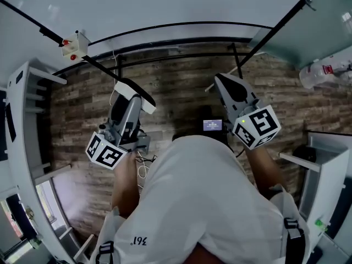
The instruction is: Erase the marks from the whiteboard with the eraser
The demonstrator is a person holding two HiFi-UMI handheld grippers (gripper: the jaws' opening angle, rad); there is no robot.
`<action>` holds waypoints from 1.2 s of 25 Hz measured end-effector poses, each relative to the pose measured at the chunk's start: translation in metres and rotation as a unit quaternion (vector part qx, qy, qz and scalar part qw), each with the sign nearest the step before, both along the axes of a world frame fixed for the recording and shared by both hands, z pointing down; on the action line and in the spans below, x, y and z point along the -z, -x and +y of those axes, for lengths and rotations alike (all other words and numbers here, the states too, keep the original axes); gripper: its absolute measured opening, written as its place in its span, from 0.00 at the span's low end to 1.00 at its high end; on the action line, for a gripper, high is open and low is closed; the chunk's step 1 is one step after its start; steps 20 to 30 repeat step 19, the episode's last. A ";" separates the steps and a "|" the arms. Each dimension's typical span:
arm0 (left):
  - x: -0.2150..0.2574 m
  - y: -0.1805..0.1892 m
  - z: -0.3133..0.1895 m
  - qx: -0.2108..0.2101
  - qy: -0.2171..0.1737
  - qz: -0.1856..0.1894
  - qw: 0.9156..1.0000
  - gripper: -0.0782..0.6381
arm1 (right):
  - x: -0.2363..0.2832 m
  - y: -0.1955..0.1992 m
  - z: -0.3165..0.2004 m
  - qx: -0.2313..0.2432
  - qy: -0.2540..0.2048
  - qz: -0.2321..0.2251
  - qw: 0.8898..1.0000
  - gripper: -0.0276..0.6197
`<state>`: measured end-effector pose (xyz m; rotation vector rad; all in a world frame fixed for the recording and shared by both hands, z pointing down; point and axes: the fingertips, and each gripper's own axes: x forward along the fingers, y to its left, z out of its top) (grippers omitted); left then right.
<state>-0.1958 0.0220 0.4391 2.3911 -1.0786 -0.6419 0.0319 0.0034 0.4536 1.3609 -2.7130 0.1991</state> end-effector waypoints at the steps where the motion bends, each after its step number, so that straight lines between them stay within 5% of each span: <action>1: 0.001 -0.001 0.000 -0.002 0.000 -0.001 1.000 0.46 | 0.002 0.001 0.000 0.000 -0.001 0.001 1.000 0.08; 30: -0.010 -0.021 0.004 -0.025 0.014 -0.011 1.000 0.46 | -0.010 -0.010 0.007 -0.009 0.008 0.003 1.000 0.08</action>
